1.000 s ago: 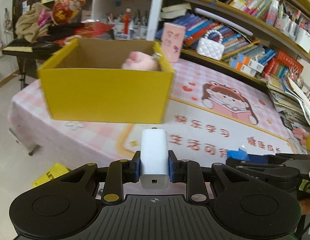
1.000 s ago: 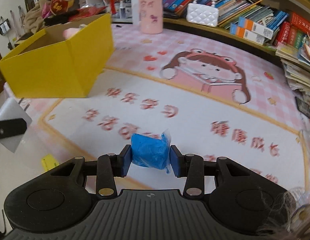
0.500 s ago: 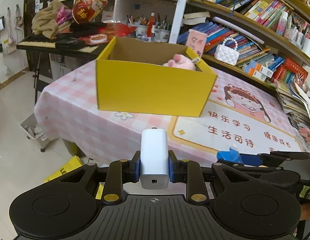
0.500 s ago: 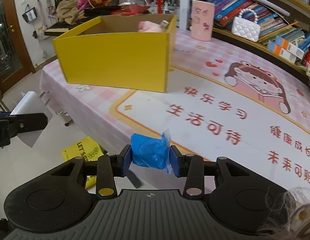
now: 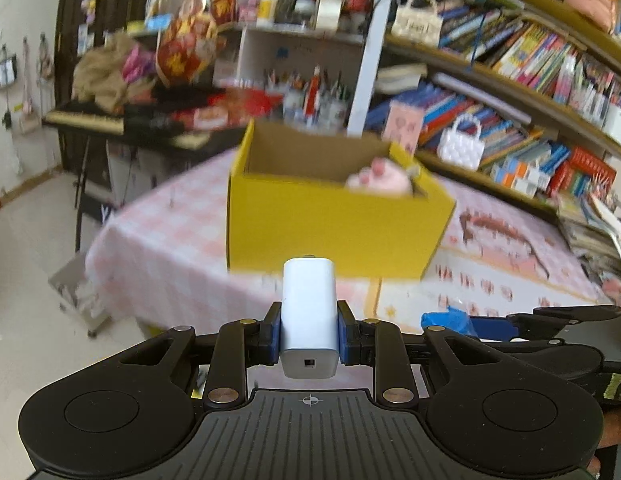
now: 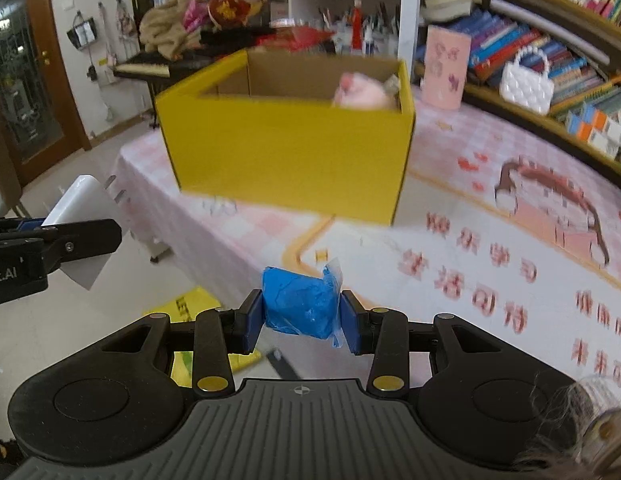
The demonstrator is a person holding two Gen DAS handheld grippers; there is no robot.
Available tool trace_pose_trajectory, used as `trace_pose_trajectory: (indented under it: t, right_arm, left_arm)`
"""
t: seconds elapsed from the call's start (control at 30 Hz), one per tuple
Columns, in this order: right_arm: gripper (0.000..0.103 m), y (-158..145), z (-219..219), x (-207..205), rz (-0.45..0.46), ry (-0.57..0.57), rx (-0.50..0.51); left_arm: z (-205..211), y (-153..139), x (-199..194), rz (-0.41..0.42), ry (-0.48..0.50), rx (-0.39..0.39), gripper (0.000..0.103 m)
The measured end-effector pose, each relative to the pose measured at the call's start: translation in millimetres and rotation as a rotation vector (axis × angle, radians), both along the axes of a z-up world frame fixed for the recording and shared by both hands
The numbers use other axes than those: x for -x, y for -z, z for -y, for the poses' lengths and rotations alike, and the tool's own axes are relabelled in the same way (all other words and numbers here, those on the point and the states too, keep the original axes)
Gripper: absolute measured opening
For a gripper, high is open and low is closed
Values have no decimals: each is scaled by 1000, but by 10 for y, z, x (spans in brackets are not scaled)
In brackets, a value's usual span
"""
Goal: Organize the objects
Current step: 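Lift and carry the charger and blue packet over the yellow box, then open the left tool to drop the charger while the right tool releases the packet into the box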
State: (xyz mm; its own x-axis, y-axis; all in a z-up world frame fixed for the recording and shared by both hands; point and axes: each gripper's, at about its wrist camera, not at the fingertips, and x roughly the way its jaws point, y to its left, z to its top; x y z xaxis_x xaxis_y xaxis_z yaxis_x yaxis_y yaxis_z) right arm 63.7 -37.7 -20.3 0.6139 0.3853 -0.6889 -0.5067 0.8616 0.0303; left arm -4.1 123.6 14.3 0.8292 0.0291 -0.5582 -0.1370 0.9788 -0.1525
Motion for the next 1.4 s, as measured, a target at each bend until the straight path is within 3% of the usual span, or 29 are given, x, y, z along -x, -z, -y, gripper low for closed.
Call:
trace_pose_trajectory:
  t: [0.1,0.23,0.37,0.47,0.63,0.77,1.0,1.2,1.27,1.33,1.4]
  right_arm:
    - [37,-188,-42,-76,69,15,-26]
    - [37,-470,-57,-299,156,45,-69]
    - [38,-680,-171,-614,222,46,-85]
    - [38,-708,-361,-865,268,19,-56]
    - [38,-527,-644,-1335,190,-45,7]
    - [38,-293,-740,-1581,51,-73,33]
    - [37,-159,-657,-1793,-78,-21,-32]
    - [39,-107,-643,-1927,-177,-59,-84]
    - [39,-117,-656,-1943,-185,-73,-76]
    - [41,-137,-673,-1901,-158,-64,-56]
    - [44,-163,-678,-1817,-110,-52,-35]
  left_arm:
    - [-57,-222,-151,92,11,-34,25]
    - [-130,-464,-419,194,19,-20,25]
    - [-145,-583,-791,244,33,-22,25]
    - [-168,-581,-1163,238,38,-47,25]
    - [-228,-438,-1686,145,22,-41,25]
    - [-195,-216,-1896,48,31,-55,25]
    - [-240,103,-2042,-99,62,67,25]
    - [-365,224,-2134,-161,40,165,27]
    - [-358,214,-2133,-162,45,155,37]
    - [-321,155,-2065,-123,48,119,63]
    - [-287,59,-1975,-50,46,111,71]
